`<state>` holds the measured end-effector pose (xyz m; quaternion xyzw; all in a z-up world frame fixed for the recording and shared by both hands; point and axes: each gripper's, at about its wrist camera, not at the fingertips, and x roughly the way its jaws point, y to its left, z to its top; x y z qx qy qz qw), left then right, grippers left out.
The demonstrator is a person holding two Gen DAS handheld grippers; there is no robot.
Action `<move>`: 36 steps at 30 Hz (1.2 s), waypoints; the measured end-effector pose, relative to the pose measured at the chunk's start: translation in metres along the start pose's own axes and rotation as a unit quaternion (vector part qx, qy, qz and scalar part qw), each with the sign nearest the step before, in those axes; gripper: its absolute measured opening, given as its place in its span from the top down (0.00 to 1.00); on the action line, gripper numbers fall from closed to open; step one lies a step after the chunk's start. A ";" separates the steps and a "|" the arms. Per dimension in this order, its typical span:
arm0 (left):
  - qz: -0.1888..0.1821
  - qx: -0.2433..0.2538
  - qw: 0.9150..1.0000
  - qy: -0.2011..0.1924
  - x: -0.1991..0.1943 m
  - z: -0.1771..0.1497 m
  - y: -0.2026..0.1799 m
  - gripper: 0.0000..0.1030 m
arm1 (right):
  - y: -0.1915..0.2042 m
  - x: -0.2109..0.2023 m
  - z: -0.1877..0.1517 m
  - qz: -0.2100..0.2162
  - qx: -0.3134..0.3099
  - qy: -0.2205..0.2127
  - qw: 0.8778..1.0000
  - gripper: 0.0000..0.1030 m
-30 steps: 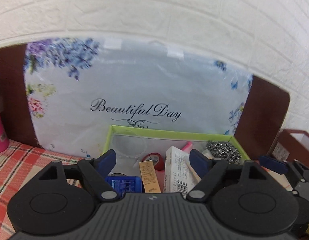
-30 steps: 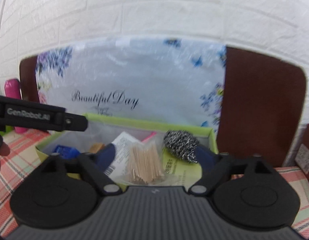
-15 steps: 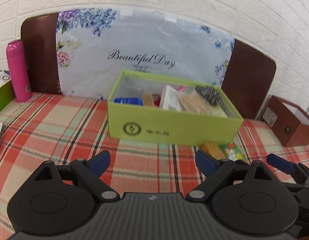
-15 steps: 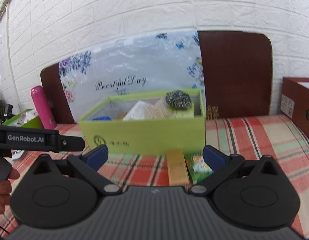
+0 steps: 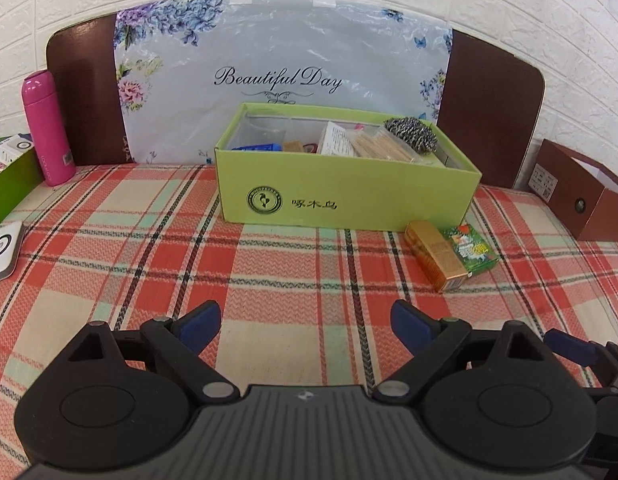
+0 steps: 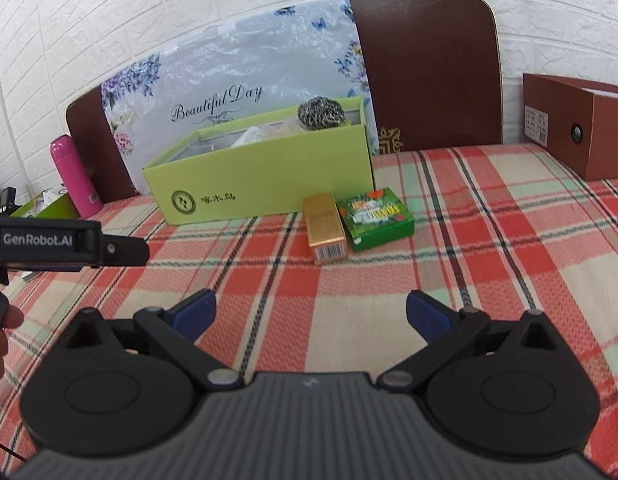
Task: Organize objects
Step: 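Open both tools and move them back over the gold and green boxes, then grasp the gold box with the left tool while the right tool grasps the green box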
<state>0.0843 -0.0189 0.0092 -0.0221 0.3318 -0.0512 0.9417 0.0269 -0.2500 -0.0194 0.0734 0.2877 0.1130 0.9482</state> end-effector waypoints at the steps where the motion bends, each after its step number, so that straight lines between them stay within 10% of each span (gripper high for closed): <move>1: 0.000 -0.001 1.000 0.003 0.001 -0.002 0.001 0.08 | 0.000 0.000 -0.002 -0.002 -0.002 0.000 1.000 0.00; 18: -0.024 -0.048 0.998 0.014 0.006 -0.011 0.025 0.08 | 0.004 0.041 0.028 -0.049 -0.082 -0.035 0.995 0.19; 29: -0.124 -0.034 0.991 0.042 0.074 0.028 -0.059 0.08 | -0.056 0.028 0.023 -0.111 -0.028 -0.036 0.993 0.18; 36: -0.115 -0.035 0.990 0.071 0.128 0.043 -0.087 0.19 | -0.065 0.031 0.019 -0.107 -0.014 -0.029 0.994 0.12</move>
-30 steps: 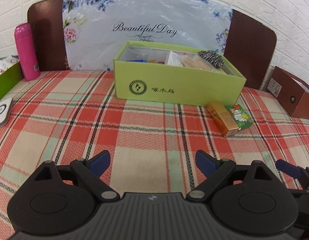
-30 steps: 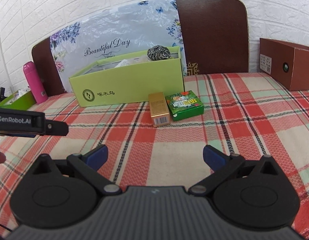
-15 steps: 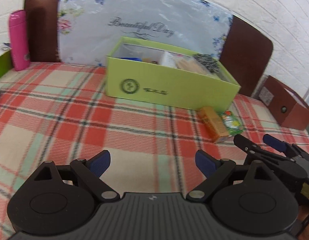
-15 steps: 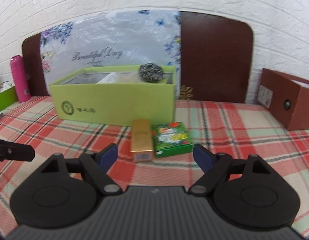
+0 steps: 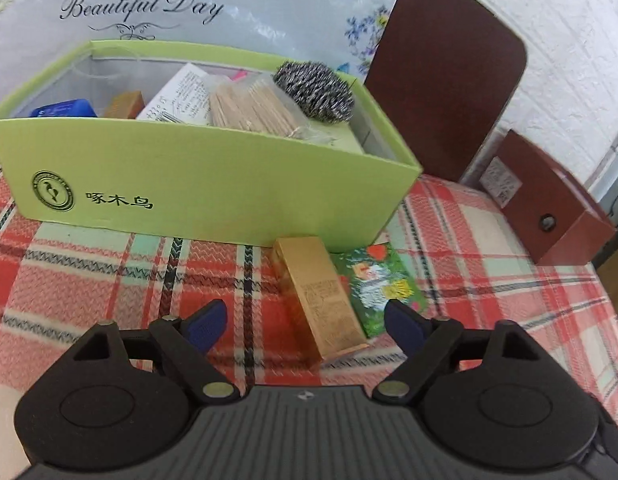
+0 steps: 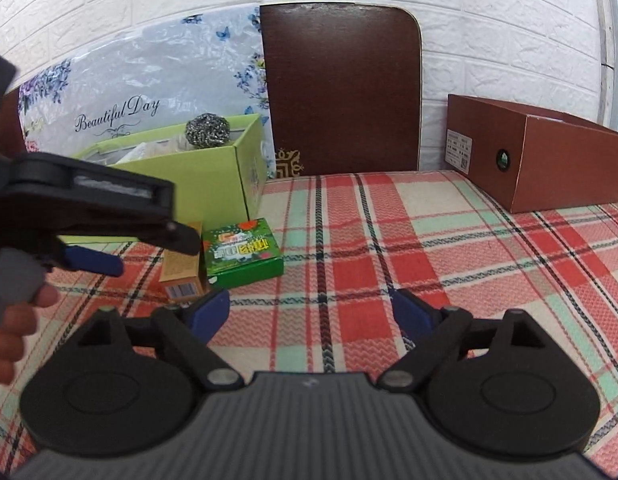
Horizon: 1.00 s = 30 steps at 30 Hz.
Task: Organize objects
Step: 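Grasp the gold box with the left tool while the right tool grasps the green box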
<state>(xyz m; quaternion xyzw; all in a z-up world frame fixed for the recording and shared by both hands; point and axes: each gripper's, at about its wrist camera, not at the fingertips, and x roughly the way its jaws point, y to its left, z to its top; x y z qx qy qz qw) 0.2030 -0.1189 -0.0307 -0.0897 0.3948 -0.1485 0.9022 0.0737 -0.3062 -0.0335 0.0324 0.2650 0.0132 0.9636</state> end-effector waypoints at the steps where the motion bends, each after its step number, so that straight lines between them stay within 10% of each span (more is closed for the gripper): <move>1: -0.003 0.005 1.000 0.008 0.006 0.000 0.002 0.30 | 0.000 0.001 0.000 0.003 0.000 0.002 1.000 0.12; 5: -0.054 -0.014 0.998 0.009 -0.005 -0.003 0.021 0.62 | 0.004 0.008 0.000 0.019 -0.010 0.009 1.000 0.12; 15: -0.008 -0.024 1.000 -0.009 -0.034 -0.013 0.053 0.52 | 0.032 0.065 0.027 0.059 -0.097 0.020 0.993 0.13; 18: -0.004 -0.004 1.000 -0.009 -0.029 -0.008 0.045 0.53 | 0.037 0.077 0.028 0.065 -0.104 0.044 0.991 0.35; 30: 0.023 0.054 0.998 0.002 -0.057 -0.043 0.052 0.65 | 0.058 0.015 -0.010 0.090 -0.092 0.075 0.989 0.41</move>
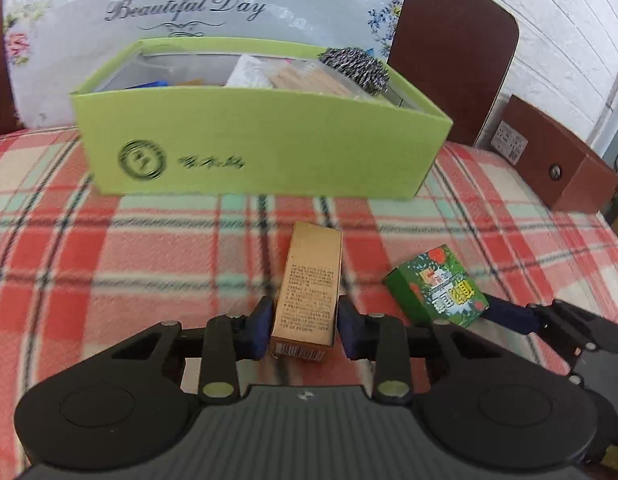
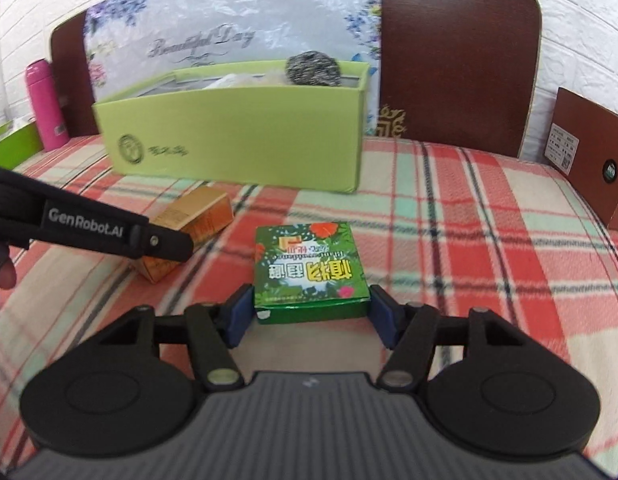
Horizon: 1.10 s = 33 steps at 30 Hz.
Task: Organize objects
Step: 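Grasp the gold box with the left tool while the right tool grasps the green box, then lift the gold and green boxes into the lime-green box and release them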
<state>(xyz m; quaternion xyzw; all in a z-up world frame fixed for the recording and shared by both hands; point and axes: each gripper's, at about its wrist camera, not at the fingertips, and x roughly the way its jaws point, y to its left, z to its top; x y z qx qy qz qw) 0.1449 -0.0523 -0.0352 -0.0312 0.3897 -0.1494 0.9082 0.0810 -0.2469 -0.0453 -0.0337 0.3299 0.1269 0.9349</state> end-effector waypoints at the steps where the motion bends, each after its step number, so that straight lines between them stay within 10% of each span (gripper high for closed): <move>1: 0.006 0.003 1.000 0.002 -0.008 -0.006 0.003 0.65 | 0.007 -0.006 -0.003 0.009 0.000 0.003 1.000 0.41; 24: 0.046 -0.002 0.999 -0.008 -0.039 -0.037 0.032 0.55 | 0.057 -0.027 -0.018 0.047 -0.034 0.003 0.998 0.33; 33: 0.021 -0.022 0.999 -0.013 -0.046 -0.035 0.037 0.68 | 0.059 -0.029 -0.014 0.053 -0.030 0.009 0.998 0.41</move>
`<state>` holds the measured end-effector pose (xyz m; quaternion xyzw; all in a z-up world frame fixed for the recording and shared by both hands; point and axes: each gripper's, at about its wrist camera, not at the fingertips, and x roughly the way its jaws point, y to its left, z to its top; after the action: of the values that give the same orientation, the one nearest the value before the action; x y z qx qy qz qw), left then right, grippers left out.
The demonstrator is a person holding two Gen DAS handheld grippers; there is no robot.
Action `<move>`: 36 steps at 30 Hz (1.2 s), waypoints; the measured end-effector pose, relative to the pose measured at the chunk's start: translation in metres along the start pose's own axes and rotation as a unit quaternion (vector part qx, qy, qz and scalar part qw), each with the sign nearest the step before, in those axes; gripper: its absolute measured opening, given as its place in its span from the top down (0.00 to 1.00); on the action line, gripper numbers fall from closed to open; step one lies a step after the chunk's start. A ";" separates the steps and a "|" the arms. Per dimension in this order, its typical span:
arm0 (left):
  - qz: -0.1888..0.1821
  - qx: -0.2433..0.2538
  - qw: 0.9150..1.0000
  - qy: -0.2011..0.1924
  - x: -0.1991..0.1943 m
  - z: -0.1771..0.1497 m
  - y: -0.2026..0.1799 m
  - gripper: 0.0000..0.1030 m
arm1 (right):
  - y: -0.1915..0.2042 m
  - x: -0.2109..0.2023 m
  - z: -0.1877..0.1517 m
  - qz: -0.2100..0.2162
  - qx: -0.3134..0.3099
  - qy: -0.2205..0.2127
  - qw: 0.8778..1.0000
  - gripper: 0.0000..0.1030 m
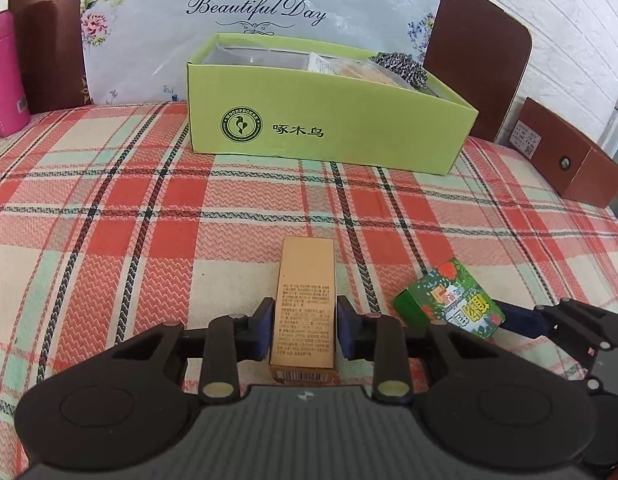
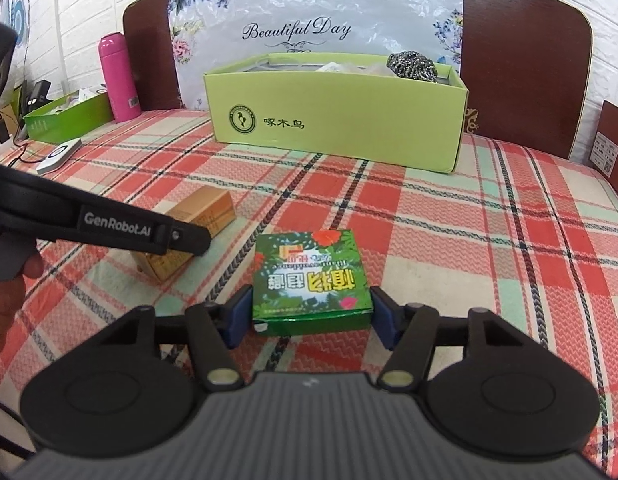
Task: Organize objects
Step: 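Lift the gold and green boxes into the lime-green box and release them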
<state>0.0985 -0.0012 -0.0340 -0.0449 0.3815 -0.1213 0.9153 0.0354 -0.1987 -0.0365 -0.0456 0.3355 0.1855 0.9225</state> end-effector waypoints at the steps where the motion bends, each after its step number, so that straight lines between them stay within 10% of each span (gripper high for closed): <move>1: -0.003 -0.001 1.000 -0.003 -0.003 0.001 0.000 0.68 | 0.000 -0.002 0.002 0.004 0.003 -0.003 1.000 0.41; 16: -0.027 0.026 0.993 -0.113 -0.031 0.091 -0.008 0.68 | -0.017 -0.010 0.105 -0.013 -0.020 -0.125 0.992 0.41; 31: 0.009 0.027 0.991 -0.128 0.046 0.174 0.008 0.67 | -0.049 0.102 0.182 -0.042 -0.029 -0.154 0.987 0.39; 36: 0.043 0.009 0.990 -0.136 0.057 0.162 0.024 0.21 | -0.054 0.120 0.167 -0.058 -0.046 -0.148 0.986 0.18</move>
<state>0.2566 0.0053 0.0370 -0.0366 0.2542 -0.0779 0.9633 0.2407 -0.1760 0.0140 -0.0796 0.1832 0.1520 0.9680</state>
